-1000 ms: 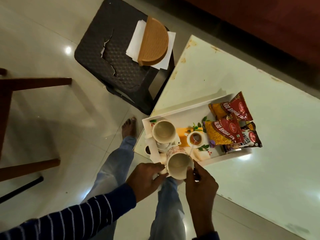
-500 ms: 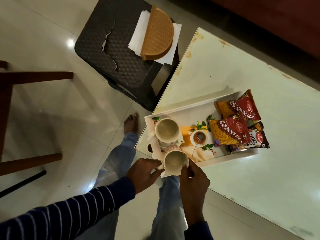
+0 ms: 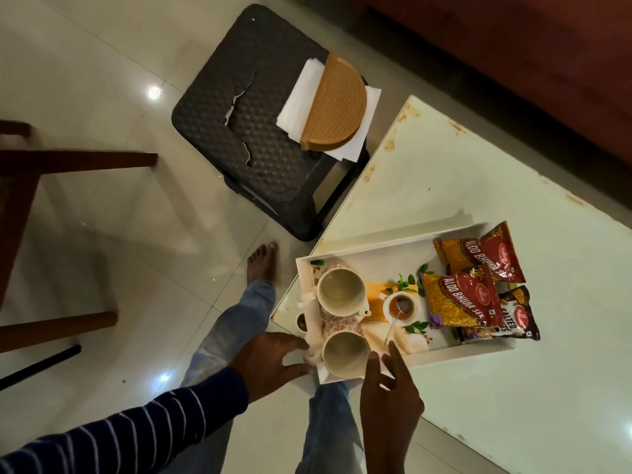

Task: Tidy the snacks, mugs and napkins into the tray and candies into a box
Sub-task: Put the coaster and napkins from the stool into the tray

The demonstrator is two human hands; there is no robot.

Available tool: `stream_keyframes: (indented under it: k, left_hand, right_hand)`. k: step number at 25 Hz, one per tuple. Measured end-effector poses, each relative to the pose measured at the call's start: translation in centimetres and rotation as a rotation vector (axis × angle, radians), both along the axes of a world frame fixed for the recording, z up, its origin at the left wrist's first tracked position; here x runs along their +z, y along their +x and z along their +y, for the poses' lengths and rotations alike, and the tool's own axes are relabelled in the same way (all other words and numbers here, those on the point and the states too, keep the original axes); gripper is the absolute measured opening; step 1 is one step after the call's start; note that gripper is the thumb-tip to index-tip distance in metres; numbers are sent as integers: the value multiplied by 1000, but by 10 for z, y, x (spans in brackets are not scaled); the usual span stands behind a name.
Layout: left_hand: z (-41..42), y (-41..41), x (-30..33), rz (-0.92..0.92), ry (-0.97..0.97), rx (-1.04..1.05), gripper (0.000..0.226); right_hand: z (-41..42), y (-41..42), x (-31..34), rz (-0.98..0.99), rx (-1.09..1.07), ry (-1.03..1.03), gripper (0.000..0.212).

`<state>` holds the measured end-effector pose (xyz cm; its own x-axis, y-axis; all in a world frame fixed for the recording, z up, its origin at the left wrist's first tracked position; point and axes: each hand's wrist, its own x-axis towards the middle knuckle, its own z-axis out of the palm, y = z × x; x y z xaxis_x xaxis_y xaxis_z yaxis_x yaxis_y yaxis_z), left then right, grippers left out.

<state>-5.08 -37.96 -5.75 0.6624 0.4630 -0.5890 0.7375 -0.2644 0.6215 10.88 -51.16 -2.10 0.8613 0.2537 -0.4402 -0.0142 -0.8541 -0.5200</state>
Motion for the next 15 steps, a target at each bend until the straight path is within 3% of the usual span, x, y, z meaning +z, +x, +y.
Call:
stream_keyframes:
  k: [2,5,7,12,15]
  left_hand:
    - [27,-1,19,-81,51,62,28]
    - [84,20,46,-368,364,230,44]
    - [133,49,52,-475,481,330,27]
    - [274,151,54,-474,689,277,21]
    - [336,209,52,-460,553,246,24]
  right_hand:
    - [12,18,13,-64,-94,15,39]
    - [56,51,27,-81,-94,122,31]
    - [102,70,32,-40,-36,234,34]
    - [218,93,24,248,-171,364,36]
    - [268,91,14,518,-394,423,35]
